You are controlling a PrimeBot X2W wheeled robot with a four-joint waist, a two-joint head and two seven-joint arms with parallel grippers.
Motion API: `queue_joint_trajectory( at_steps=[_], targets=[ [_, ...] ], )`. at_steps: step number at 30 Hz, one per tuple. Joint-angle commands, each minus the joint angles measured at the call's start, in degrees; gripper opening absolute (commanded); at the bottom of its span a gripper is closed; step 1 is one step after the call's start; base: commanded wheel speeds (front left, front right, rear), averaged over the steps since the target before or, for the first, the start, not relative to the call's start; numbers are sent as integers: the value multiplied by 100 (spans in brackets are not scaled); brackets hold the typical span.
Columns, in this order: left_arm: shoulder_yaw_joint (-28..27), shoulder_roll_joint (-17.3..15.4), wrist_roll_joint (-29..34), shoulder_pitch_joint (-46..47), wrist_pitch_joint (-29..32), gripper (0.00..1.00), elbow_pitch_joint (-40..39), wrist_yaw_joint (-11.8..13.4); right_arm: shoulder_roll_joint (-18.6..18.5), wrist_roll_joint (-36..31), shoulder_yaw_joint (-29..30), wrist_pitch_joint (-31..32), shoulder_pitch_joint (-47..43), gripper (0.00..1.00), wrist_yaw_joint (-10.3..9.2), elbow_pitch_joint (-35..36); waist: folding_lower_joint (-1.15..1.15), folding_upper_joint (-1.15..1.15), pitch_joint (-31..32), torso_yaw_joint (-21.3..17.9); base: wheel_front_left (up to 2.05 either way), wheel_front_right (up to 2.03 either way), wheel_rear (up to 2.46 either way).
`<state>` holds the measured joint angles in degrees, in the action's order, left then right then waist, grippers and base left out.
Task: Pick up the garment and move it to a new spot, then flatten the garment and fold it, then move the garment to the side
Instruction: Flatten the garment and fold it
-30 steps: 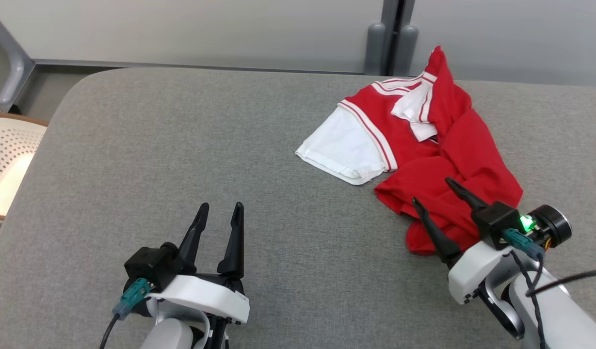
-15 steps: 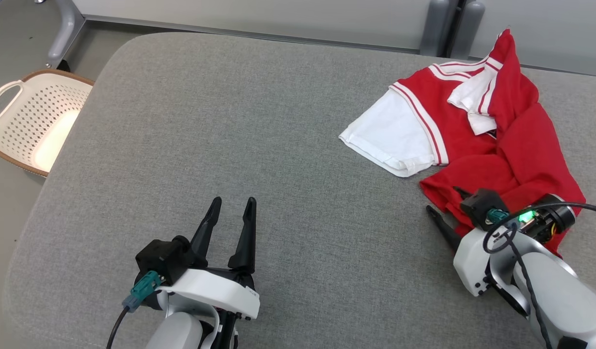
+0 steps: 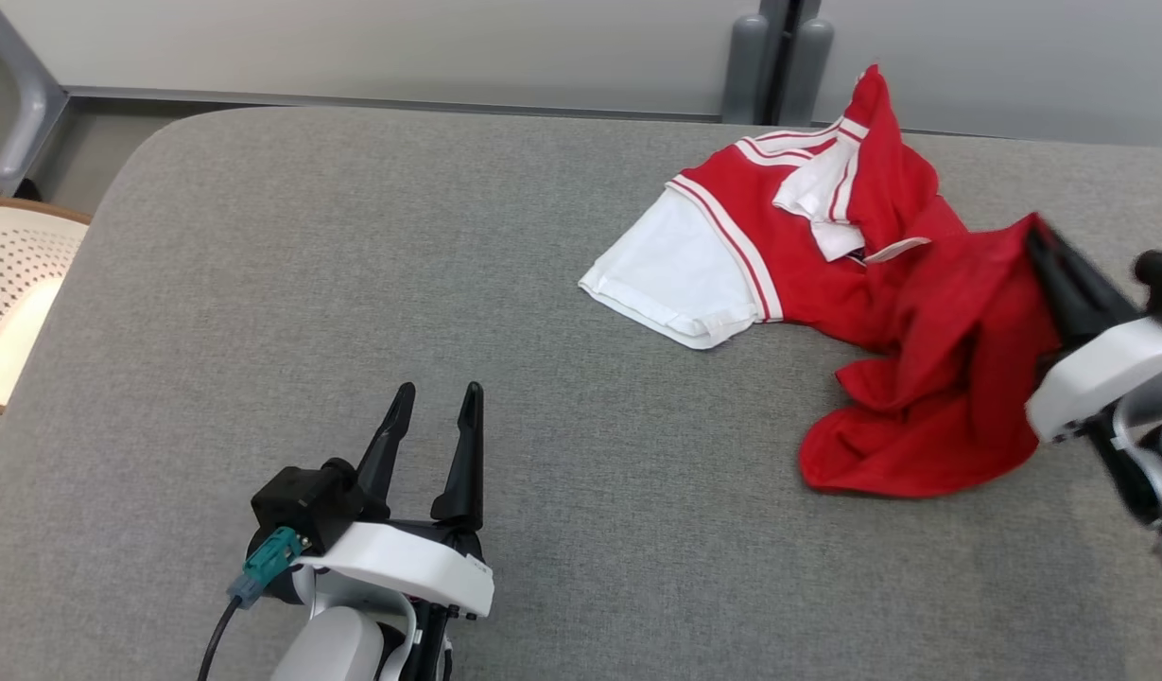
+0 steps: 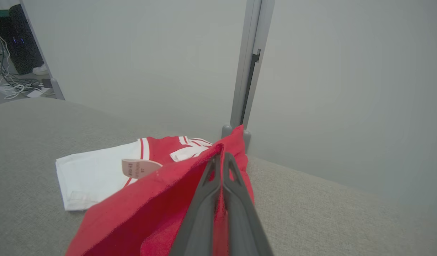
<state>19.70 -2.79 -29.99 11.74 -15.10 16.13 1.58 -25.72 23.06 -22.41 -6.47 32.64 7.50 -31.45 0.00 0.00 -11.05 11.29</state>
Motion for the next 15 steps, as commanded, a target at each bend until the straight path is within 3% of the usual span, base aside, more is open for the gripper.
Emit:
queue_joint_trajectory(
  at_steps=[1, 9, 15],
  targets=[
    [0, -22, 31, 69, -6, 100, -4, 0, -143, 37, 180, 37, 9, 0, -2, 41, 0, 0, 28, -121, 0, 0, 0],
    [107, -22, 50, 175, -6, 100, 24, -34, -748, -131, 1200, 399, 473, 0, -2, -214, 0, 0, -116, -184, 0, 0, 0],
    [145, -21, 91, 165, -7, 100, 69, -49, -778, -636, 1845, 266, 1036, 0, -3, -1129, 0, 0, -180, -71, 0, 0, 0]
  ],
)
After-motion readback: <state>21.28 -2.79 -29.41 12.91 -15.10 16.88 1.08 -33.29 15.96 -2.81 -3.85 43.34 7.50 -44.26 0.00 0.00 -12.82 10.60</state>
